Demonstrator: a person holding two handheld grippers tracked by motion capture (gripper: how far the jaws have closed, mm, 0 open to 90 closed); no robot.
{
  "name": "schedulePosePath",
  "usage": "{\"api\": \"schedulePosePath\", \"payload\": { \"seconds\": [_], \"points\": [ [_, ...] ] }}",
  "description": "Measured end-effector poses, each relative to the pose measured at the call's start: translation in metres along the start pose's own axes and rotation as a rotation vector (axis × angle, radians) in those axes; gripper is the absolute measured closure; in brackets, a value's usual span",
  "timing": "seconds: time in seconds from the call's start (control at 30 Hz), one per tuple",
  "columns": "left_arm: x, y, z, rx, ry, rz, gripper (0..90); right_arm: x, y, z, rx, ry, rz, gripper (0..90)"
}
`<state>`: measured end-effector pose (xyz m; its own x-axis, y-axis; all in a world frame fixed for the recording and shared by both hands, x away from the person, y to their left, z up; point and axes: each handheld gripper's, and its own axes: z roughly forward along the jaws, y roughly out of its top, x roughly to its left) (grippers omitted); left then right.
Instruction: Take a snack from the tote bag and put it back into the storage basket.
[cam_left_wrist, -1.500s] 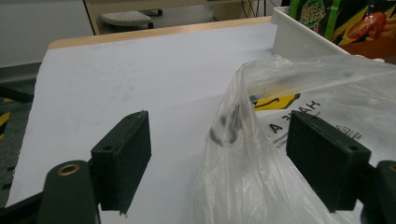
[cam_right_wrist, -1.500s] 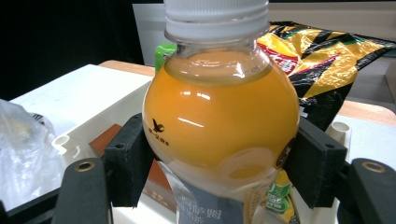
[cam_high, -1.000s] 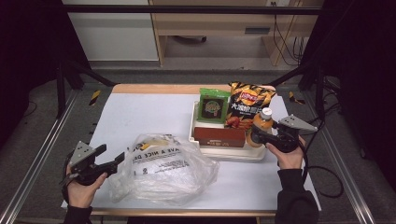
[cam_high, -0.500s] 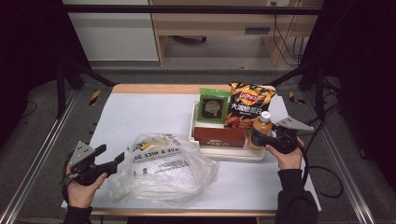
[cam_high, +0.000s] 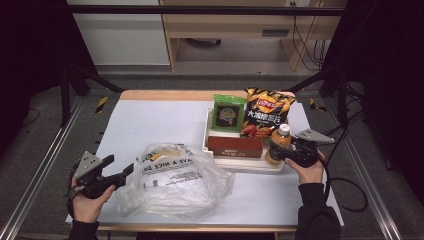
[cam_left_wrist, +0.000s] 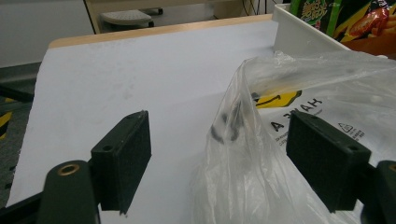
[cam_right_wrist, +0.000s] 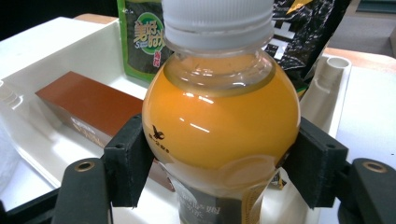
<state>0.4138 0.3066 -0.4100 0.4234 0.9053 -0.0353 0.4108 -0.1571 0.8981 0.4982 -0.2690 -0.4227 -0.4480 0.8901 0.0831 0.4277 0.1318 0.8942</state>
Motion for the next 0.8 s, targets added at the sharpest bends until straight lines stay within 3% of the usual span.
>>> {"api": "schedulePosePath", "payload": {
  "seconds": [0.4,0.5,0.67,0.8],
  "points": [
    [0.000,0.000,0.000,0.000,-0.001,0.001,21.4,0.000,-0.002,0.002,0.031,0.010,-0.018,30.3],
    [0.000,0.000,0.000,0.000,-0.002,0.001,21.3,0.000,-0.005,0.001,0.009,-0.003,-0.009,29.6],
    [0.000,0.000,-0.001,-0.005,-0.002,-0.003,21.1,0.003,-0.005,-0.005,-0.046,-0.029,-0.005,19.0],
    [0.001,0.001,-0.002,-0.009,-0.003,-0.005,20.9,0.006,-0.003,-0.015,-0.059,-0.048,-0.006,14.2]
  ]
}}
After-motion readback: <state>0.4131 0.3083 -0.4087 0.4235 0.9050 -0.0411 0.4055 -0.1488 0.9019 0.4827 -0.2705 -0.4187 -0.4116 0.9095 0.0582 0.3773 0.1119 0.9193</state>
